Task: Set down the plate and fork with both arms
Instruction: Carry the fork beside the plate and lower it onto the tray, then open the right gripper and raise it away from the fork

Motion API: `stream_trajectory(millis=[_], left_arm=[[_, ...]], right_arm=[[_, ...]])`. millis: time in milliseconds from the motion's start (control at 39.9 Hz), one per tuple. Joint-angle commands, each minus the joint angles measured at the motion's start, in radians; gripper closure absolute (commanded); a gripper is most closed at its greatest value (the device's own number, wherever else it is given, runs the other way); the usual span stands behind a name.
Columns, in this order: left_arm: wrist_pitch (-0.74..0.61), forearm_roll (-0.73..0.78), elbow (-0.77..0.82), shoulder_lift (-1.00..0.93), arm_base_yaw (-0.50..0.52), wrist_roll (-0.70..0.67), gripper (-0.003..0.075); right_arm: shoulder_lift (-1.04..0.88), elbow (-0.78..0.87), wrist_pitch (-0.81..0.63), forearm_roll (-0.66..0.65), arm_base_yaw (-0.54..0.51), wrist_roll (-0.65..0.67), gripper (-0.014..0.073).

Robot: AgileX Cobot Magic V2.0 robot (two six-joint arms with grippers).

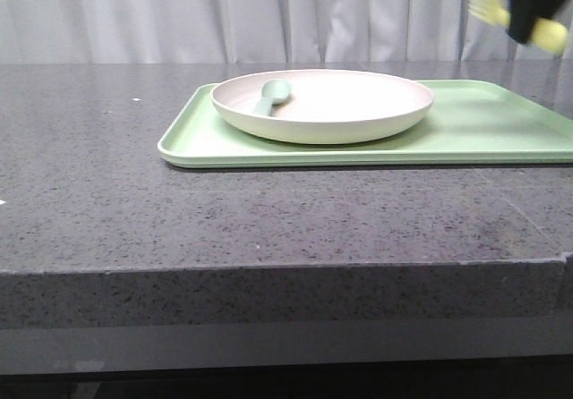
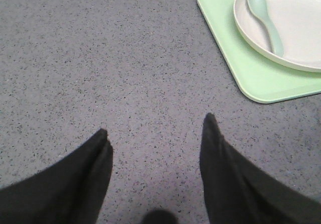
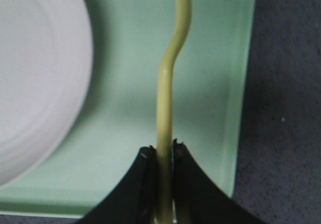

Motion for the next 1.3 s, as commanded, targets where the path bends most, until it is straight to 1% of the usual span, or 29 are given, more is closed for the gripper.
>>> stream_trajectory(millis=[0, 150, 326, 551, 626, 1052, 1228, 1278], left_arm=[[-0.066, -0.014, -0.026, -0.002, 0.001, 0.001, 0.0332], [-0.066, -0.014, -0.026, -0.002, 0.001, 0.001, 0.0332], [-0.066, -0.014, -0.026, -0.002, 0.001, 0.001, 0.0332], [-0.066, -0.014, -0.026, -0.002, 0.001, 0.001, 0.0332], [-0.066, -0.014, -0.026, -0.002, 0.001, 0.001, 0.0332], [-0.066, -0.014, -0.026, -0.002, 0.001, 0.001, 0.0332], [-0.066, -0.014, -0.026, -0.002, 0.001, 0.001, 0.0332], [-0.066, -0.014, -0.026, -0.002, 0.001, 0.001, 0.0332]], right_arm=[[-0.058, 0.058, -0.086, 0.005, -0.039, -0.013, 0.0663], [-0.049, 0.144, -0.197, 0.066, -0.05, -0.031, 0.0663], [-0.012, 0.155, -0.262, 0.174, -0.05, -0.078, 0.0663], [0.007, 0.155, -0.274, 0.176, -0.05, -0.081, 0.066], [0.008, 0.155, -0.272, 0.174, -0.05, -0.081, 0.0648], [0.037, 0.155, -0.253, 0.153, -0.05, -0.081, 0.0404], [0.038, 0.155, -0.254, 0.153, -0.05, -0.081, 0.026], [0.038, 0.155, -0.253, 0.153, -0.05, -0.081, 0.0232]])
